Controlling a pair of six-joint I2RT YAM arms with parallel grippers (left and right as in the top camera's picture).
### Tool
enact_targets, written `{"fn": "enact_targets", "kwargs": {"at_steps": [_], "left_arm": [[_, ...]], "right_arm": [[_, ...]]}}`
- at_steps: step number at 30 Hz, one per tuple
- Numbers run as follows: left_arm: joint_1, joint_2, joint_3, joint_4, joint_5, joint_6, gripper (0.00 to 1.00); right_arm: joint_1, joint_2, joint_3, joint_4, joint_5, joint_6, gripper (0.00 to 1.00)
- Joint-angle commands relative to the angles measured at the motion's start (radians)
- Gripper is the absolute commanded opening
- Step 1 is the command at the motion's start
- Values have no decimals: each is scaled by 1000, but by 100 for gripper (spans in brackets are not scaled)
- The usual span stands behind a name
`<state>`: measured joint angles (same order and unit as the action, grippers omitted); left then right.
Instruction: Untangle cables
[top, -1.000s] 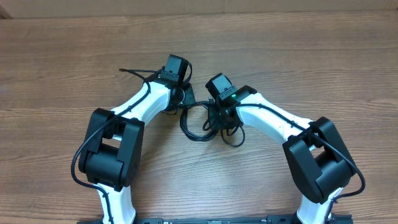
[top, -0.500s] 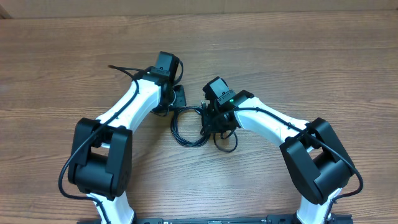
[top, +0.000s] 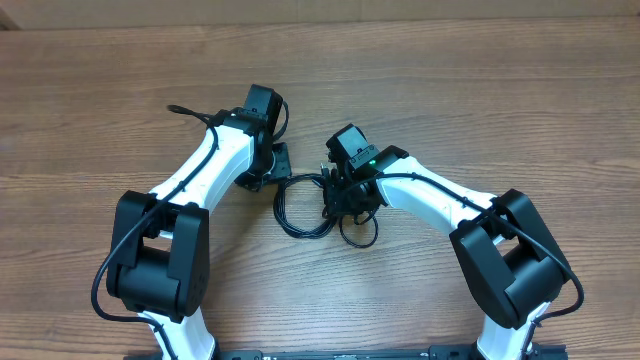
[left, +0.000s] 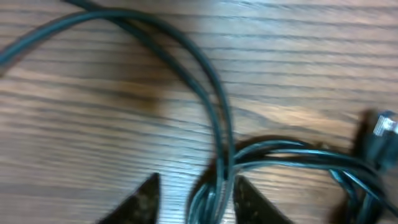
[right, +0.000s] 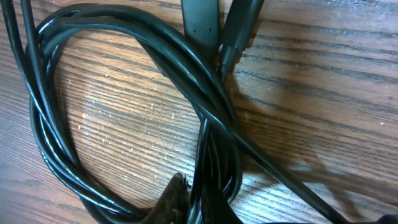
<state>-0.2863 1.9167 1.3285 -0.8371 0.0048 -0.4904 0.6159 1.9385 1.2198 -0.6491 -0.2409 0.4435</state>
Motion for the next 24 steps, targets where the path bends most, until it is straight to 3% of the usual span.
{"fn": "enact_targets", "kwargs": {"at_steps": [1, 9, 15, 18, 21, 24], "left_arm": [[3, -3, 13, 33, -121, -67, 47], [-4, 72, 13, 172, -30, -69, 44], [-8, 117, 13, 188, -30, -75, 43], [-5, 117, 13, 187, -26, -75, 30], [-5, 117, 13, 183, 5, -74, 6], [-5, 117, 13, 160, 35, -71, 4]], "right_arm": [[6, -6, -16, 1, -3, -4, 9], [6, -6, -16, 1, 5, -4, 13], [6, -6, -16, 1, 5, -4, 13], [6, -6, -16, 2, 5, -4, 13], [6, -6, -16, 2, 5, -4, 13], [6, -6, -16, 2, 5, -4, 13]]}}
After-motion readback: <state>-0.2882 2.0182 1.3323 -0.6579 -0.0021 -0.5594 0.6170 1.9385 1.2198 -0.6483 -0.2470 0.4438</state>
